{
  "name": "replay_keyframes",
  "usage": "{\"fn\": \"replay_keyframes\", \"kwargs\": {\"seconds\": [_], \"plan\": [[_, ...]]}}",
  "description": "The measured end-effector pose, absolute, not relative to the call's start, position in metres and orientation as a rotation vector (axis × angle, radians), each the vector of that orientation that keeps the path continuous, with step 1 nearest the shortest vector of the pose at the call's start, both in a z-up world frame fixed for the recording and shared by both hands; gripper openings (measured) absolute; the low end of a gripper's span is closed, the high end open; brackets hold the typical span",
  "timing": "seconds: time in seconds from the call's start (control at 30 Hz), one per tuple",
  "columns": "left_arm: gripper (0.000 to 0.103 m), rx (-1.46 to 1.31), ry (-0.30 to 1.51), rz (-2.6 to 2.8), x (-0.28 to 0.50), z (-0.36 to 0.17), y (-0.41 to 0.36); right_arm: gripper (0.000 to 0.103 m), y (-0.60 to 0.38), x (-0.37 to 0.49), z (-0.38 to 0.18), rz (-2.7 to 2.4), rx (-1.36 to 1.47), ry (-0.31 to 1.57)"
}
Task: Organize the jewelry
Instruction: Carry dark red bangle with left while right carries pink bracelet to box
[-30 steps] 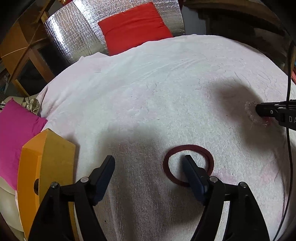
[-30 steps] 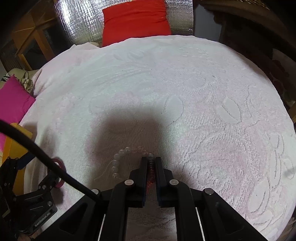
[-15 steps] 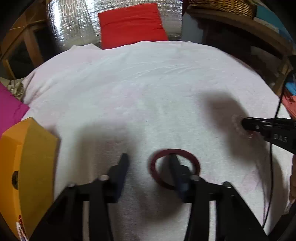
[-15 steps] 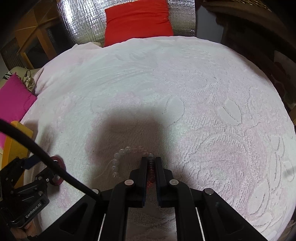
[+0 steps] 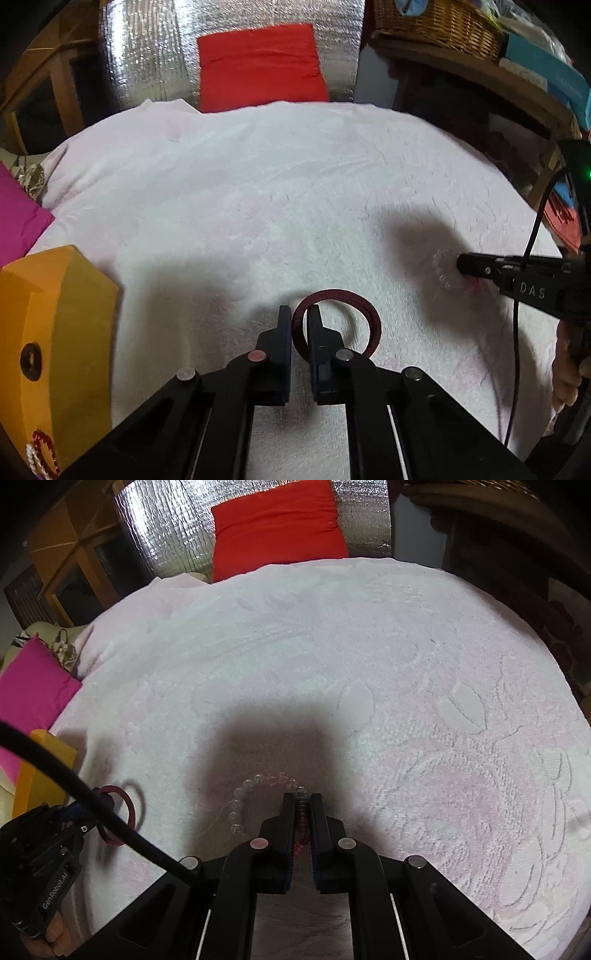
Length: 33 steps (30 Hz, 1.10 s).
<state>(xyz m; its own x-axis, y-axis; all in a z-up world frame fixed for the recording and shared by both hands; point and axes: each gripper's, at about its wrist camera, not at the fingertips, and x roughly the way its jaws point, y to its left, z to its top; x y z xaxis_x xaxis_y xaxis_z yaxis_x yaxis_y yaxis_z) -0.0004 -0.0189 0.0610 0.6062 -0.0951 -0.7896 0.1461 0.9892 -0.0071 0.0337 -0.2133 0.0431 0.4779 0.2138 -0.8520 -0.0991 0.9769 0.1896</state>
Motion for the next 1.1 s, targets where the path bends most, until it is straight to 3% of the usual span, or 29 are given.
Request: {"fn": "replay_keyframes", "kwargs": {"seconds": [1.1], "plan": [[0.008, -0.016, 0.658, 0.078, -0.104, 0.150, 0.071, 0.008, -0.090, -0.006, 0.103, 0.526, 0.241, 0.817]]}}
